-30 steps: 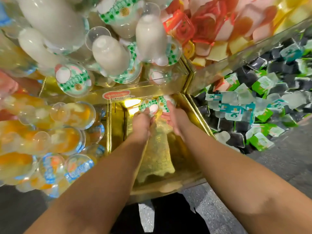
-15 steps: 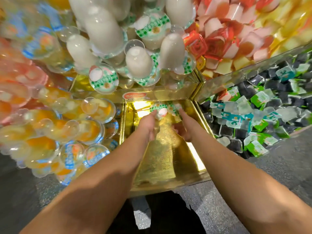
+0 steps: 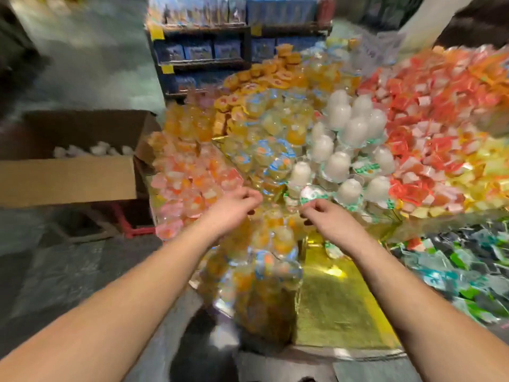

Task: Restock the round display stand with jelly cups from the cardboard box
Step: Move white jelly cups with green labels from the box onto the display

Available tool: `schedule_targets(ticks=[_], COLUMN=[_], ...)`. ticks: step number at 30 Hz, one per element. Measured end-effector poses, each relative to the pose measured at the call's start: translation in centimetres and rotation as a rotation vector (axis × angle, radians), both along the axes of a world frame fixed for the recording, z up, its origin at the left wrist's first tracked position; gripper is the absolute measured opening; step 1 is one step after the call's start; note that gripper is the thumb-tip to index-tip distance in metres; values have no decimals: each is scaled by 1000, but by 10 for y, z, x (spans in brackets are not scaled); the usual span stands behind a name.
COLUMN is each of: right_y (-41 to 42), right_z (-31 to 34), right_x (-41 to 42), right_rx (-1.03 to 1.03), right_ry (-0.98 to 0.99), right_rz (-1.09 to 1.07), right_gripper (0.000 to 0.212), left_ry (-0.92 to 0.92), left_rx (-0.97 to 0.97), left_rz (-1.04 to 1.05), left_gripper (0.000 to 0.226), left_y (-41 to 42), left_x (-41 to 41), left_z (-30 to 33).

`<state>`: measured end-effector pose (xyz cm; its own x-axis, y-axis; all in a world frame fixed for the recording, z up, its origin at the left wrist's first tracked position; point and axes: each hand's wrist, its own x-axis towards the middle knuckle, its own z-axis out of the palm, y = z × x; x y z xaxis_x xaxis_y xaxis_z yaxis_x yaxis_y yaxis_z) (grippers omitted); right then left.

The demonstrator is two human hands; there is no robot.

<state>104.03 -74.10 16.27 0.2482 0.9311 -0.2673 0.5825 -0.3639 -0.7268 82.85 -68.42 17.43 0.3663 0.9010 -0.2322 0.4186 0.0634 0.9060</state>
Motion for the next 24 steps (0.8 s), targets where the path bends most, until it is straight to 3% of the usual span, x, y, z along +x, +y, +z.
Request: schedule_targets(ticks=[4, 6, 11, 19, 24], right_y=[34, 52, 100, 222, 329], right_z=[34, 42, 51, 14, -31], right_x=[-137, -201, -333, -451, -501], right_rx=[78, 90, 122, 75, 30], right_ry=[-170, -237, -303, -417, -385], right_rz=[271, 385, 592, 765, 799], right_gripper=[19, 22, 26, 26, 24], left_ry=[226, 322, 466, 516, 611], left_rx=[141, 174, 148, 42, 33], left_rz=[125, 203, 342, 433, 422], left_gripper=[22, 17, 21, 23, 28], left_y=[22, 27, 32, 106, 213], left_x=[-151, -217, -349, -449, -489], left_z=[31, 42, 45, 10, -13])
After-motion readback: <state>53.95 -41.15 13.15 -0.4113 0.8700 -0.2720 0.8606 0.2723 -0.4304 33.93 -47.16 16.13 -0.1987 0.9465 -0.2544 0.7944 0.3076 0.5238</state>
